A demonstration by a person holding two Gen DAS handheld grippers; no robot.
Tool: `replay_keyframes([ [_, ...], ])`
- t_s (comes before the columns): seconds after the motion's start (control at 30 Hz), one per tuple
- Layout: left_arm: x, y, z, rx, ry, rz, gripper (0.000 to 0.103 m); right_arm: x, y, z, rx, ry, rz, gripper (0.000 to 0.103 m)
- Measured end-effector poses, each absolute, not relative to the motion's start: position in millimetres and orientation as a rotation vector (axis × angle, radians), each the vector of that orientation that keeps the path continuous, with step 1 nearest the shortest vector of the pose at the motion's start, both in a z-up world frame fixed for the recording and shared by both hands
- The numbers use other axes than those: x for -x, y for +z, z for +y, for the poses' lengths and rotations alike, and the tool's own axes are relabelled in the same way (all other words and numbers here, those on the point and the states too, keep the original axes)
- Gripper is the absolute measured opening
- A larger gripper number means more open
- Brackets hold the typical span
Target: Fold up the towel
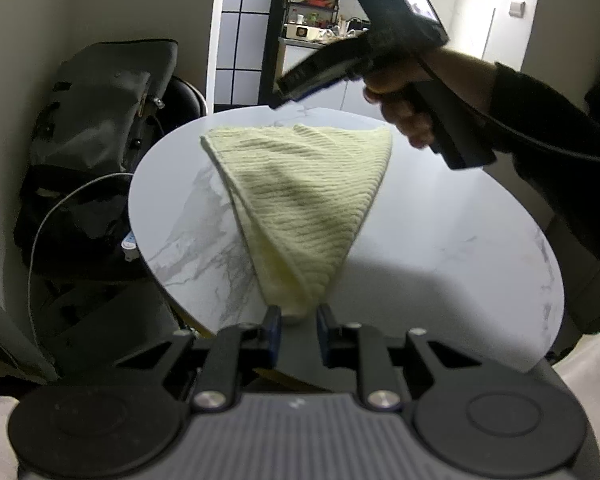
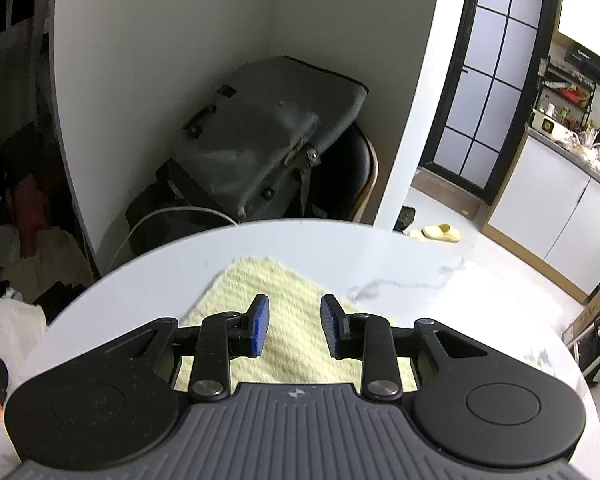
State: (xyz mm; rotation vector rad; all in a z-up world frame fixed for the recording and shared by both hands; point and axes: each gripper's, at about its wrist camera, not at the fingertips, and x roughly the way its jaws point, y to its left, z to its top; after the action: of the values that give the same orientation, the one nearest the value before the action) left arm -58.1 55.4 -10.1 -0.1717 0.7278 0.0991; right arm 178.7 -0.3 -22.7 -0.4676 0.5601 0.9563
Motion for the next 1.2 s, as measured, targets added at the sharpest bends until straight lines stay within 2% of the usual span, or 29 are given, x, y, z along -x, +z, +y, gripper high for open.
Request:
replay_keyframes([
  [0.17,55.9,-11.1,55.5,0.155,0.121,0.722,0.030,-174.3,-30.0,-21.1,0.459,0.951,0.572,0.032],
  [0.47,48.7,-15.3,56.8,0.139,0.129,0.719,0.031,-166.1,-36.9,-56.7,0.443,0.939,0.574,0.032],
  [0.57,47.2,-16.2,56.5,0.140,0.123,0.717,0.027,-162.8,-39.6,-64.8,0.441,0.941,0.575,0.032],
  [0.6,46.8,-16.4,56.6,0.142,0.120,0.716,0.022,-161.7,-40.5,-68.6,0.437,0.940,0.576,0.032],
  [0.9,50.3,-17.8,58.8,0.158,0.121,0.699,0.012,-151.5,-48.4,-98.0,0.388,0.936,0.601,0.032],
  [1.2,51.9,-16.9,58.8,0.166,0.129,0.694,0.010,-148.4,-56.7,-115.8,0.358,0.928,0.609,0.032],
])
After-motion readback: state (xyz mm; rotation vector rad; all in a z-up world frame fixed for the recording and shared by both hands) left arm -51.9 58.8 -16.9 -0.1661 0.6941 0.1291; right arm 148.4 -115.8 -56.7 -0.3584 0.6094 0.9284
